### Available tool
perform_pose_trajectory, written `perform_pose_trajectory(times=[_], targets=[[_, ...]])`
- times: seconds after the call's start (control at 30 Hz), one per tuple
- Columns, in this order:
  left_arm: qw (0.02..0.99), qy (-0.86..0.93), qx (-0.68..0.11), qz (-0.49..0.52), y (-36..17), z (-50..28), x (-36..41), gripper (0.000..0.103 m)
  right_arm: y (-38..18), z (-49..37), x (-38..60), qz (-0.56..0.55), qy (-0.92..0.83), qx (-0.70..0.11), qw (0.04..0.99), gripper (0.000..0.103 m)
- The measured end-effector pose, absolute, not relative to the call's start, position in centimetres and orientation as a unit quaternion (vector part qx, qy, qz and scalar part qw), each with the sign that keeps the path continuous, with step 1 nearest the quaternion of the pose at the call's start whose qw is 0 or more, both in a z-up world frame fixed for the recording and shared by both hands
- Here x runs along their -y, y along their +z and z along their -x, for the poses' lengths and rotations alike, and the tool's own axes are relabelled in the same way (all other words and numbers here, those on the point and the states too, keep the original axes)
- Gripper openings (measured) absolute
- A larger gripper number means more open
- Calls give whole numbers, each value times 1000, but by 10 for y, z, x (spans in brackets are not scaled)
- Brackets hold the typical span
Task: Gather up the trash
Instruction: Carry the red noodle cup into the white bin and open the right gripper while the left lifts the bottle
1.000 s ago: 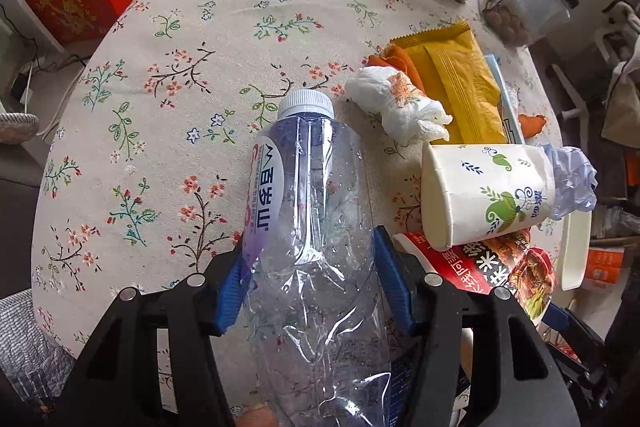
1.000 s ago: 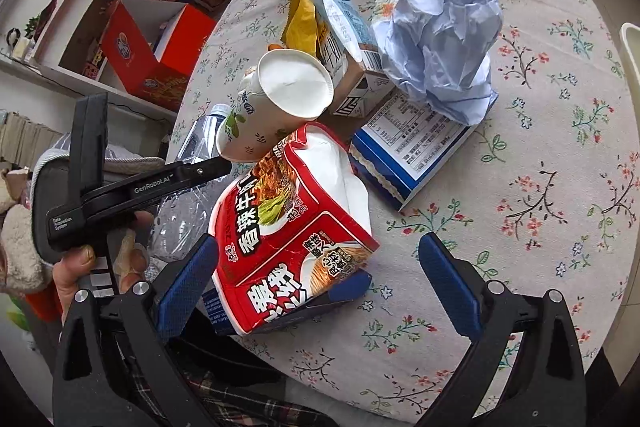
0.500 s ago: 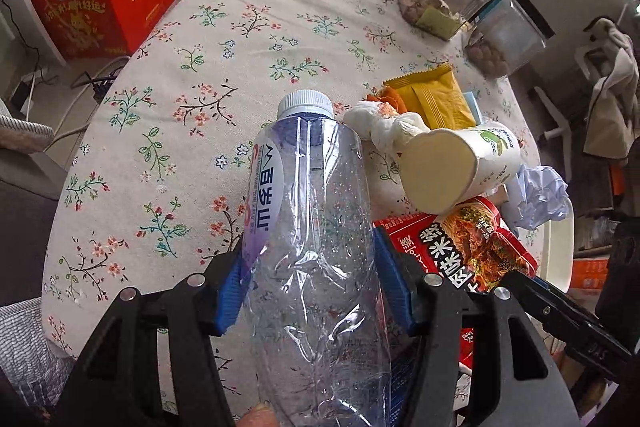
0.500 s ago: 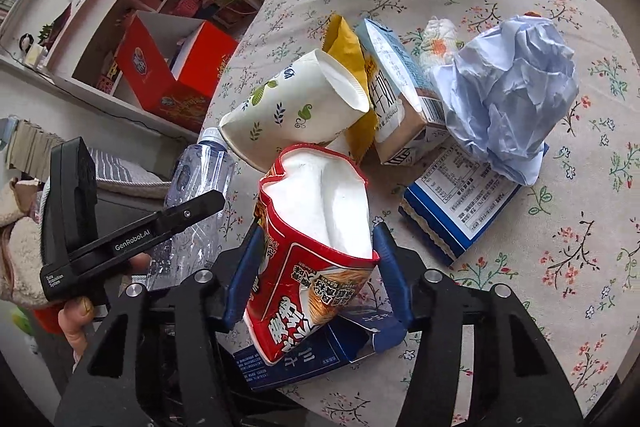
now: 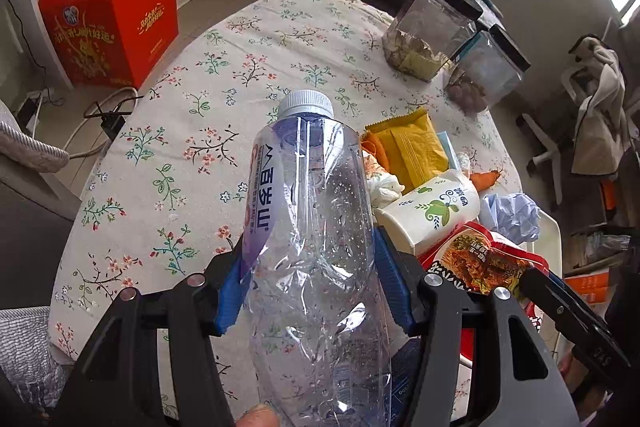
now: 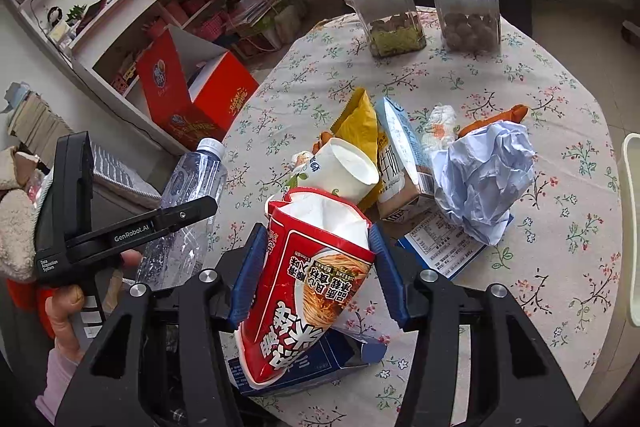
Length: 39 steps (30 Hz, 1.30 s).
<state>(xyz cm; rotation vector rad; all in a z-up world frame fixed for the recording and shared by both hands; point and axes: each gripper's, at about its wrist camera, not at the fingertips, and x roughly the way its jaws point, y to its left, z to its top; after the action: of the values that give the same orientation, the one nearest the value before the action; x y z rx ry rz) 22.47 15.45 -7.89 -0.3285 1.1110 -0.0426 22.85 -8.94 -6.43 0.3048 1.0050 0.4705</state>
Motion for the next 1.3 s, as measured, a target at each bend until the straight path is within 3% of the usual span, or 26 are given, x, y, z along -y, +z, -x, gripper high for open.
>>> perform_pose_trajectory(times=[0.7, 1.2, 1.27, 1.3], targets=[[871, -92, -468, 116, -39, -229, -74, 57, -8, -212, 211, -119, 82, -392, 909, 50], [855, -177, -485, 39, -44, -245, 78, 57, -29, -213, 365, -81, -189, -414, 887, 51], [850, -194, -489, 35, -46, -248, 107, 57, -26, -211, 374, -83, -213, -407, 885, 53], [846, -203, -491, 35, -48, -249, 122, 57, -23, -206, 382, -88, -228, -398, 884, 61]])
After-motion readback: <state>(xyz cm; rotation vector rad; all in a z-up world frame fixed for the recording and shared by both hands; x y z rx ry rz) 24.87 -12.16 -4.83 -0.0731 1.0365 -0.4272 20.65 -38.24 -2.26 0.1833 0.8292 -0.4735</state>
